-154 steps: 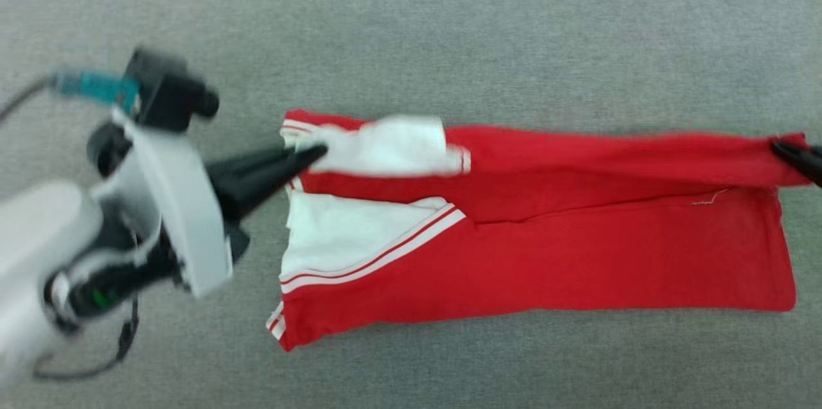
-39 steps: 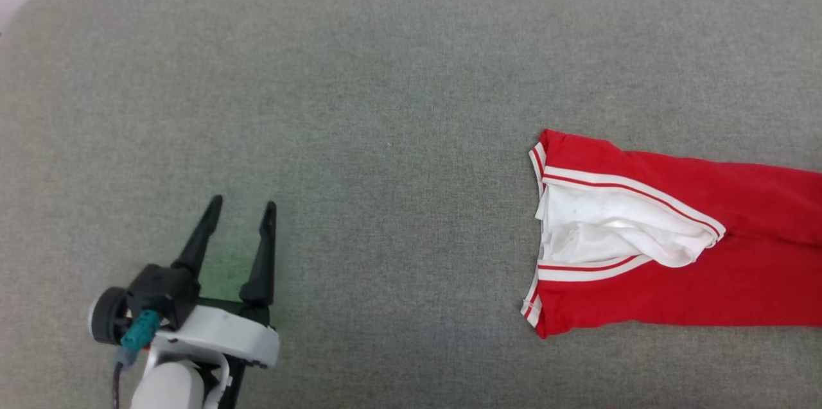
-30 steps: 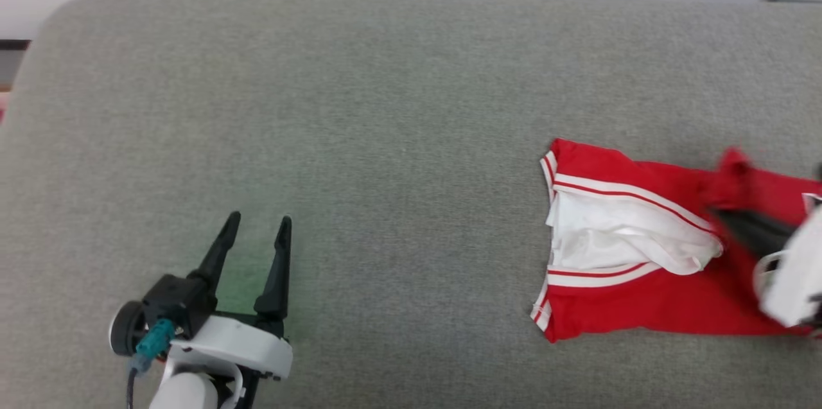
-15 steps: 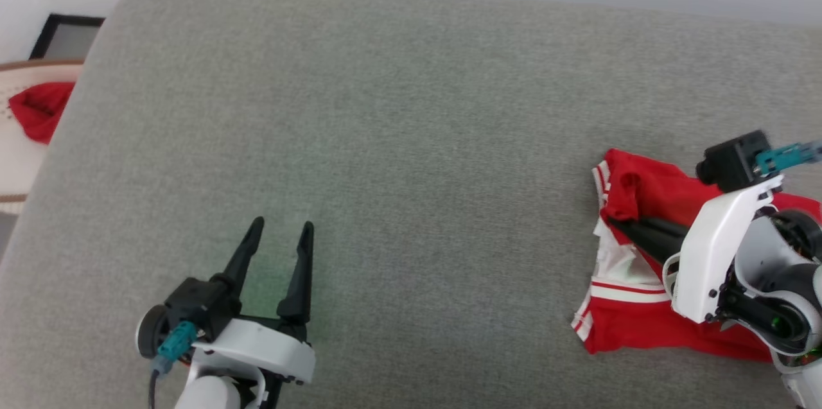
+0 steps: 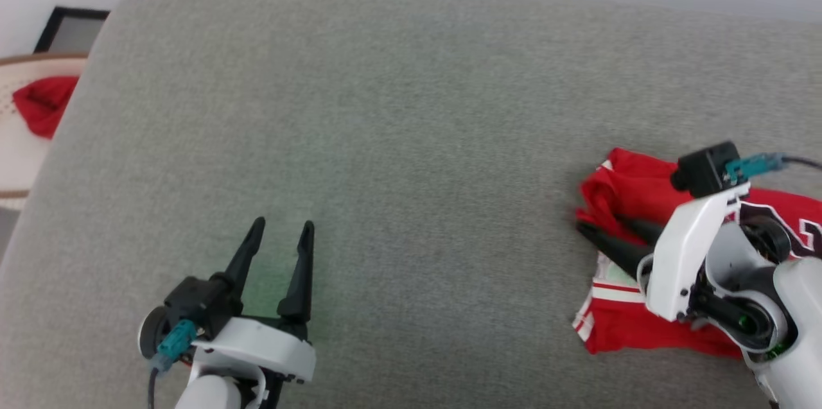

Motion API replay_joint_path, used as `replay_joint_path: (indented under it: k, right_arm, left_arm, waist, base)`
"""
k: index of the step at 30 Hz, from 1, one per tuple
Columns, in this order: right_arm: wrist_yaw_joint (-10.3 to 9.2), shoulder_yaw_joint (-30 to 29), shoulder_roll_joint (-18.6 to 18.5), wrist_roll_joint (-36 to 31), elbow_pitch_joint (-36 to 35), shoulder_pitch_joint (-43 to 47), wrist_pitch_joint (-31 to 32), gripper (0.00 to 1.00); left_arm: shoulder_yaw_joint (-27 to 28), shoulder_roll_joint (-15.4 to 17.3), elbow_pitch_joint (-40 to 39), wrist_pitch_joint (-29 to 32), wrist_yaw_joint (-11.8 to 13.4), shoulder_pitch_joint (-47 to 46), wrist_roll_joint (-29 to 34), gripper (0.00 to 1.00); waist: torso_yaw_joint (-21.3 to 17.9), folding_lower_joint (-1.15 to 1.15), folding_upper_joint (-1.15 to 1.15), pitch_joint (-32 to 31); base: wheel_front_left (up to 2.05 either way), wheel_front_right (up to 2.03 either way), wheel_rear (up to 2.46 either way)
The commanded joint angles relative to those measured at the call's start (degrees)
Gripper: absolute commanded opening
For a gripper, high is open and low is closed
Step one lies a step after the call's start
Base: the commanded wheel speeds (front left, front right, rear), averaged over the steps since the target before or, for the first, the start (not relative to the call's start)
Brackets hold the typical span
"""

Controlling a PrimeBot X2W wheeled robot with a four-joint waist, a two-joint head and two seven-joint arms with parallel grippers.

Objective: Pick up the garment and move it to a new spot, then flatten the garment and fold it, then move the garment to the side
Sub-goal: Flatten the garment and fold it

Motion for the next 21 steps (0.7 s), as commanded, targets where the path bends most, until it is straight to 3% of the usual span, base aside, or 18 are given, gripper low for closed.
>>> replay_joint_path:
  k: [1,10,16,21]
  right_arm:
    - [-0.04,0.13,0.42,1.36,-0.52,-1.07,-0.90,1.00]
    - [-0.04,-1.53,-2.25,4.01,-1.48,-2.61,-7.05,1.00]
    - [-0.04,-1.75,-4.74,2.80,3.69,-0.86,-18.89,1.00]
    - [-0.04,-2.13,-4.01,-0.06,10.15,0.71,-31.80,1.00]
  left_arm:
    - [0.12,0.44,0.16,0.06,-0.13,0.79,-0.58,1.00]
    - [-1.23,1.31,0.75,0.06,-0.13,0.69,-0.94,1.00]
    - [-2.16,2.23,2.10,0.05,-0.13,0.03,-1.85,1.00]
    - [-1.91,2.93,2.68,0.06,-0.13,0.71,-2.14,1.00]
  waist:
    - [-2.26,0.00,0.00,-1.93]
    - [-6.63,0.00,0.00,-4.79]
    - [-8.99,0.00,0.00,-5.70]
    - [-10.42,0.00,0.00,-6.81]
  base:
    - [0.00,0.00,0.00]
    - [0.00,0.00,0.00]
    - [0.00,0.00,0.00]
    - [0.00,0.00,0.00]
